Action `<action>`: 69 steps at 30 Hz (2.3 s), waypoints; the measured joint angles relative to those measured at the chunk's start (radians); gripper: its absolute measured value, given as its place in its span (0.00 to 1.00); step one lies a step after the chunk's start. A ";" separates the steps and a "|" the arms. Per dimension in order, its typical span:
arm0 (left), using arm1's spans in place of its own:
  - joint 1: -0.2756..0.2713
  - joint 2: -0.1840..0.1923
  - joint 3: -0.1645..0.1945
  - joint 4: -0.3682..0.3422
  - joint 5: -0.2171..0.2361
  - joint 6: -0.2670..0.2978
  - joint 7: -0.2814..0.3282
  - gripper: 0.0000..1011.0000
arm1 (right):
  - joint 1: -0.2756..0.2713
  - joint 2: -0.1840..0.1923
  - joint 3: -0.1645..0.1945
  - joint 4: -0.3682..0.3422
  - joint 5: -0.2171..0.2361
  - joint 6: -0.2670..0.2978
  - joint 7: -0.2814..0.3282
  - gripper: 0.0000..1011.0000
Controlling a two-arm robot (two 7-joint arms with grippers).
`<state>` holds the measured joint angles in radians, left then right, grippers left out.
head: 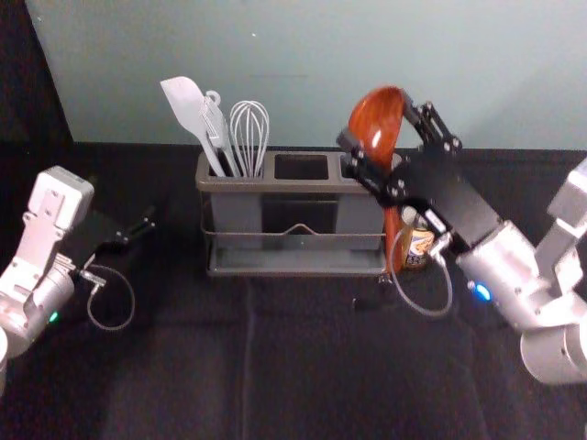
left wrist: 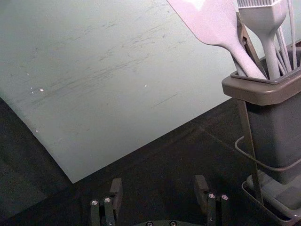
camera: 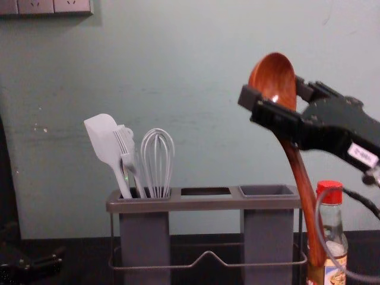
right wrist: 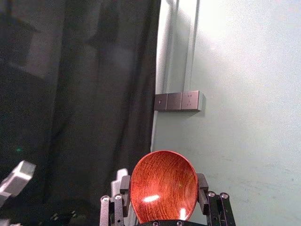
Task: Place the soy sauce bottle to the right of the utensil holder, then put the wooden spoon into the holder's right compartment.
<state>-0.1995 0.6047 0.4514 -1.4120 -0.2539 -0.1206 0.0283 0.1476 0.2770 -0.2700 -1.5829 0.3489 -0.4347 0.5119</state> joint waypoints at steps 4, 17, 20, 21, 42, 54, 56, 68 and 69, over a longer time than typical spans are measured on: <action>0.000 0.000 0.000 0.000 0.000 0.000 0.000 0.99 | 0.053 -0.008 -0.005 0.036 0.021 0.020 0.006 0.83; 0.000 0.000 0.000 0.000 0.000 0.000 0.000 0.99 | 0.217 -0.024 -0.041 0.165 0.057 0.068 0.033 0.83; 0.000 0.000 0.000 0.000 0.000 0.000 0.000 0.99 | 0.253 -0.033 -0.051 0.197 0.057 0.069 0.037 0.83; 0.000 0.000 0.000 0.000 0.000 0.000 0.000 0.99 | 0.262 -0.036 -0.054 0.206 0.057 0.069 0.038 0.83; 0.000 0.000 0.000 0.000 0.000 0.000 0.000 0.99 | 0.435 -0.111 -0.085 0.435 0.011 0.007 0.034 0.83; 0.000 0.000 0.000 0.000 0.000 0.000 0.000 0.99 | 0.439 -0.125 -0.096 0.555 -0.040 -0.083 0.048 0.83; 0.000 0.000 0.000 0.000 0.000 0.000 0.000 0.99 | 0.435 -0.125 -0.099 0.575 -0.054 -0.099 0.050 0.83; 0.000 0.000 0.000 0.000 0.000 0.000 0.000 0.99 | 0.397 -0.127 -0.091 0.602 -0.073 -0.128 0.053 0.83; 0.000 0.000 0.000 0.000 0.000 0.000 0.000 0.99 | 0.391 -0.126 -0.090 0.599 -0.074 -0.129 0.053 0.83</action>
<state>-0.1995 0.6047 0.4514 -1.4120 -0.2539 -0.1206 0.0283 0.5382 0.1510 -0.3595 -0.9837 0.2754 -0.5637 0.5649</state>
